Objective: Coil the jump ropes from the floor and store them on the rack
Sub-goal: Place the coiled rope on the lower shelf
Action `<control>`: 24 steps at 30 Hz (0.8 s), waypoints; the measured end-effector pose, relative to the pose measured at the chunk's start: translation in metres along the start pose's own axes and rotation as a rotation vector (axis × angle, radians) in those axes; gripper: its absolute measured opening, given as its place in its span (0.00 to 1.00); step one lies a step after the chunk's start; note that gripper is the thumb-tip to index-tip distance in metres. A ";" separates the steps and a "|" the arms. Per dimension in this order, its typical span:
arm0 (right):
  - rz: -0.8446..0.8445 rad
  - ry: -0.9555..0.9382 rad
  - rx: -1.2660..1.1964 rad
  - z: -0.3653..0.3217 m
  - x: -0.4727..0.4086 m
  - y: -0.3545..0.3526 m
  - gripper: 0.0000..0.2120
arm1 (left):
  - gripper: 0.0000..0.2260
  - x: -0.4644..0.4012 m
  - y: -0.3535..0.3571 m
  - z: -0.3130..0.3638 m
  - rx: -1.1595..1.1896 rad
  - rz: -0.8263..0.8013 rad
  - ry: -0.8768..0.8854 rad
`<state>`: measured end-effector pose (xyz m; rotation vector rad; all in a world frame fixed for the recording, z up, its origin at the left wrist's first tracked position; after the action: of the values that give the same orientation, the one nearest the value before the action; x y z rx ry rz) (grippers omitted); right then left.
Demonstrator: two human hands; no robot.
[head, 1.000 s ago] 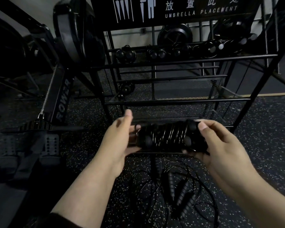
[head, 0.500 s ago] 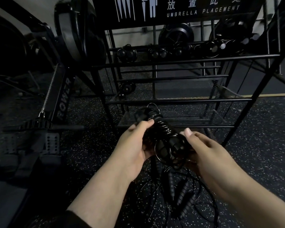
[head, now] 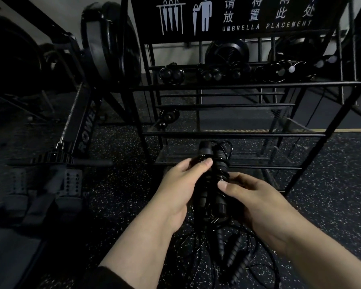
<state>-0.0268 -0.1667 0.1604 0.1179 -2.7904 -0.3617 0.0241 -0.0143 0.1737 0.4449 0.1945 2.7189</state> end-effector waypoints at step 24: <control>0.204 0.011 0.138 -0.104 -0.231 0.019 0.08 | 0.09 -0.095 -0.136 0.036 -0.079 0.409 0.245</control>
<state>0.2242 -0.1448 0.1895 -0.1320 -2.7815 -0.1190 0.1660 0.0771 0.1549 0.1365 0.0642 3.1678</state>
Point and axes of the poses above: each hand's wrist, its own x-axis away from the middle knuckle, its own y-axis out of the palm, z = x × y, the point moved 3 cm from there along -x, towards the middle knuckle, and after that the axes turned 7 degrees about -z, right-handed, at the moved point
